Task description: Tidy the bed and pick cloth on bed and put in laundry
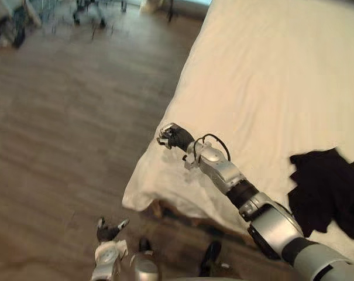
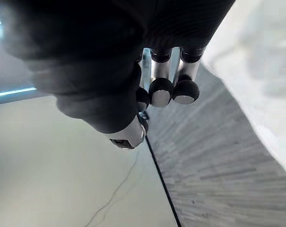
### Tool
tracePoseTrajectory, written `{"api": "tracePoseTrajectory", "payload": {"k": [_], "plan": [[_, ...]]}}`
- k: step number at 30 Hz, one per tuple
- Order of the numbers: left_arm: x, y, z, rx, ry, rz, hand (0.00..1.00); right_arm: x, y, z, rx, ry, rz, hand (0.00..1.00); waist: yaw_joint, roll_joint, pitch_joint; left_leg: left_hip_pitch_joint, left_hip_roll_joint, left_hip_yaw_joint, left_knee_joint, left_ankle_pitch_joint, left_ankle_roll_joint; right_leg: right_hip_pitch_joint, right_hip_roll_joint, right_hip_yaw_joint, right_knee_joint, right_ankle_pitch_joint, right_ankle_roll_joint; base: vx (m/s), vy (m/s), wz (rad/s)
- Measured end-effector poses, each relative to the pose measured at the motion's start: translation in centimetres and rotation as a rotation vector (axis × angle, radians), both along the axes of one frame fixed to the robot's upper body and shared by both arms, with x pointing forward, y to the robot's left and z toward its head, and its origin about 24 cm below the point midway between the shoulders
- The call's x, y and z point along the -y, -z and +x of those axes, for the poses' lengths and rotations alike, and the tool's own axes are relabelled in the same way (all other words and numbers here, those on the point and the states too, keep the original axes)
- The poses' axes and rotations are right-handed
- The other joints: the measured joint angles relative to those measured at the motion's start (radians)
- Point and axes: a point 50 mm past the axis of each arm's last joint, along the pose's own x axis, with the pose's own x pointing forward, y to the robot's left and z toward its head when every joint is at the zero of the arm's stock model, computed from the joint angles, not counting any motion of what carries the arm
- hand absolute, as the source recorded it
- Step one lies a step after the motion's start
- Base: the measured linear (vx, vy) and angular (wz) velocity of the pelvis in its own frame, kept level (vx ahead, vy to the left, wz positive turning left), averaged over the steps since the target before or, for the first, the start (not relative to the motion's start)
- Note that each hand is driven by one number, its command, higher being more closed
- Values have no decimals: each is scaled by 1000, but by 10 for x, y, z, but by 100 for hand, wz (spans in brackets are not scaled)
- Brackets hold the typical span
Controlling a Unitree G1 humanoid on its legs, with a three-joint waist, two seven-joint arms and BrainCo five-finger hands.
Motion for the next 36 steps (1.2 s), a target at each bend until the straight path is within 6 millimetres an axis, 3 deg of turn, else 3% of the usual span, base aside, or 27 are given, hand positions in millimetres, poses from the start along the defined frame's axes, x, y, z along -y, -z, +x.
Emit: {"api": "tracePoseTrajectory", "payload": {"k": [2, 6, 9, 13, 14, 17, 21, 22, 25, 27, 28, 31, 32, 34, 36], "plan": [[11, 1, 4, -5, 56, 1, 0, -5, -16, 2, 64, -43, 19, 100, -11, 20, 23, -46, -2, 4, 20, 2, 3, -46, -4, 13, 1, 11, -7, -81, -18, -16], [28, -6, 21, 27, 149, 3, 0, -2, -19, 4, 79, -51, 46, 100, -19, 59, 28, -85, -5, 4, 29, 2, 4, -97, -10, 30, 19, 11, -8, -54, -6, -9], [34, -4, 22, 22, 175, 3, 0, 2, -17, 4, 63, -61, 68, 100, -30, 74, 30, -88, -12, 3, 30, 2, 4, -105, -15, 35, 25, 11, -8, -39, 13, -4], [34, -2, 19, 15, 180, 8, 0, 3, -8, 0, 43, -83, 111, 100, -55, 77, 32, -86, -19, -4, 31, 2, 4, -101, -18, 36, 24, 11, -8, -22, 14, 4], [33, -3, 20, 21, 180, 11, 0, 1, 1, -5, 44, -111, 102, 100, -72, 77, 32, -77, -20, -9, 31, 1, 5, -90, -19, 36, 22, 11, -8, 0, 0, 0], [32, -4, 20, 38, 180, 13, 0, 3, 21, -14, 11, -142, 87, 100, -84, 72, 29, -41, -21, -8, 31, -1, 8, -54, -16, 43, 12, 11, -7, 16, 4, -6], [31, 0, 13, 20, 178, 12, 0, -1, 67, -49, -73, -243, 45, 100, -96, 37, -33, -5, -20, 10, 25, -20, 14, -28, -12, 61, 0, 9, -1, 50, 15, -16], [29, 4, 7, 1, 179, 12, 0, -2, 87, -68, -131, -283, 32, 100, -98, 12, -80, 6, -19, 15, 19, -21, 14, -23, -10, 64, 0, 6, 4, 110, 8, -9], [28, 11, -4, -50, 194, 21, 0, -1, 121, -100, -249, -348, -37, 100, -96, -23, -122, 72, -16, 36, 2, -22, 14, 32, -6, 67, -1, -3, 15, 74, 6, -8], [26, 21, -20, -111, 203, 37, 0, 3, 147, -133, -344, -401, -69, 100, -98, -53, -201, 104, -14, 46, -29, -21, 14, 44, -1, 68, -2, -6, 19, 69, 10, -11], [25, 22, -22, -122, 205, 41, 0, 2, 146, -137, -338, -414, -66, 100, -99, -60, -213, 109, -14, 54, -32, -21, 13, 45, 0, 68, -2, -6, 19, 41, 9, -21], [17, 29, -35, -187, 205, 65, 0, -18, 95, -134, -171, -459, 100, 100, -119, -76, -255, 160, -11, 76, -55, -20, 11, 74, 6, 73, -3, -6, 19, -19, -3, -16], [15, 32, -43, -211, 199, 67, 0, -23, 69, -130, -95, -446, 190, 100, -119, -77, -287, 167, -10, 90, -61, -20, 11, 72, 8, 84, -2, -6, 19, -43, -12, -15], [14, 35, -47, -236, 191, 67, 0, -27, 36, -120, 0, -415, 291, 100, -120, -74, -312, 169, -10, 92, -61, -20, 11, 72, 8, 86, -2, -6, 18, -53, -22, -8], [12, 37, -52, -265, 178, 63, 0, -23, 0, -96, 87, -300, 390, 100, -120, -73, -325, 174, -7, 98, -61, -15, 6, 74, 10, 89, -2, -1, 13, -109, -42, -4]]}}
